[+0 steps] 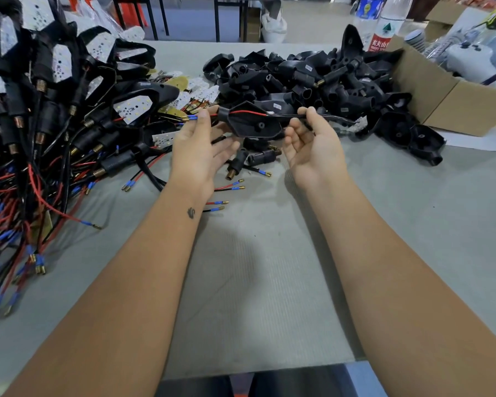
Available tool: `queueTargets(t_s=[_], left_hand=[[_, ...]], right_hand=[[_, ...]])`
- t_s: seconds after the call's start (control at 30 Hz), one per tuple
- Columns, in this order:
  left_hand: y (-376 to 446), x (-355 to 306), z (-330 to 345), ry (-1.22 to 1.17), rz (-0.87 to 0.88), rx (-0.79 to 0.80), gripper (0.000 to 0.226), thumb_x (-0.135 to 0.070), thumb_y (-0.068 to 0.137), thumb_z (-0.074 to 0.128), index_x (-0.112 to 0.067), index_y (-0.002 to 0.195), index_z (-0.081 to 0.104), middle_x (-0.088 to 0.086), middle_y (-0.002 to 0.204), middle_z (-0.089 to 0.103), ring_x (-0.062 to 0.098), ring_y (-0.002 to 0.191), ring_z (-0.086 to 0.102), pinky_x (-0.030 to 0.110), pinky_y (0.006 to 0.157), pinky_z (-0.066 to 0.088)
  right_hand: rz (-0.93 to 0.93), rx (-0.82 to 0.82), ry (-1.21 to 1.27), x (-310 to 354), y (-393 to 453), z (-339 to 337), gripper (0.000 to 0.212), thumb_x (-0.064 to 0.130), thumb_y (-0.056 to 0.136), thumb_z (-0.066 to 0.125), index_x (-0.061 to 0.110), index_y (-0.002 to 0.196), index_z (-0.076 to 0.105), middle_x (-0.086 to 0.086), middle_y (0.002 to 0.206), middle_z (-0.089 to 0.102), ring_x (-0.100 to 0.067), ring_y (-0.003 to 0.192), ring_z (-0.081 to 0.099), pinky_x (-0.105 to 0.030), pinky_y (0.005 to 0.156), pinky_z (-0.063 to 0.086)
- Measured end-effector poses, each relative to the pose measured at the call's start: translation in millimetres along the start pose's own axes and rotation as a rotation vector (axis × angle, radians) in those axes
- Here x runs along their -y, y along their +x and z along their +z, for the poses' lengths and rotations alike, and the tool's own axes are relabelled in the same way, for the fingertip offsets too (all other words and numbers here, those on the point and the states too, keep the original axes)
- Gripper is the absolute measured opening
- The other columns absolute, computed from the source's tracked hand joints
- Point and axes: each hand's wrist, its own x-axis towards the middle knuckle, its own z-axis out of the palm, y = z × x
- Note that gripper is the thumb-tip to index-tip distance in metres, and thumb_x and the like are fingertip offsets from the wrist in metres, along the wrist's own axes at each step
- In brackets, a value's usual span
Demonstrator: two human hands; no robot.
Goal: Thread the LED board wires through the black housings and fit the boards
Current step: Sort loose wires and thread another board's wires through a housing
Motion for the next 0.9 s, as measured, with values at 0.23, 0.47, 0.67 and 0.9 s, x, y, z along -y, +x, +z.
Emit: queueTargets(t_s=[0.23, 0.47, 0.67, 0.9], left_hand=[[0.1, 3.2, 2.3, 0.069, -0.041, 0.023, 0.013, -0.020, 0.100, 0.054, -0.015, 0.099, 0.065, 0.005, 0.088, 0.077, 0.019, 0.080, 0.075, 0.024, 0.066, 0.057], [0.3, 1.6, 0.9, 0.145, -0.025, 0.074, 0.019, -0.019, 0.099, 0.056, -0.017, 0.089, 0.071, 0.008, 0.092, 0.067, 0.019, 0.076, 0.067, 0.022, 0.067, 0.056], [0.0, 2.2, -0.3, 0.068, 0.011, 0.038, 0.025, -0.022, 0.102, 0.050, -0.017, 0.084, 0.067, 0.005, 0.082, 0.070, 0.020, 0.073, 0.069, 0.026, 0.069, 0.058], [1.6, 2.0, 0.4, -0.010, -0.025, 0.031, 0.019, -0.019, 0.101, 0.052, -0.013, 0.089, 0.066, 0.005, 0.084, 0.074, 0.018, 0.077, 0.073, 0.026, 0.072, 0.057]], right_hand=[[-0.249, 0.092, -0.557, -13.5, -5.0, 8.0, 0.010, 0.012, 0.091, 0.066, 0.008, 0.083, 0.067, -0.003, 0.067, 0.065, -0.009, 0.050, 0.054, -0.020, 0.049, 0.046], [-0.187, 0.219, -0.667, -13.0, -10.6, 7.8, 0.014, 0.013, 0.091, 0.067, 0.009, 0.078, 0.068, -0.002, 0.068, 0.064, -0.010, 0.050, 0.052, -0.019, 0.050, 0.043], [0.007, 0.151, -0.294, -9.7, -10.6, 12.5, 0.010, 0.019, 0.094, 0.061, 0.010, 0.092, 0.065, 0.001, 0.064, 0.062, -0.007, 0.048, 0.053, -0.018, 0.049, 0.046], [0.083, 0.060, -0.027, -1.4, -6.1, 5.2, 0.020, 0.011, 0.099, 0.047, 0.006, 0.086, 0.063, -0.001, 0.057, 0.063, -0.008, 0.047, 0.058, -0.017, 0.048, 0.049]])
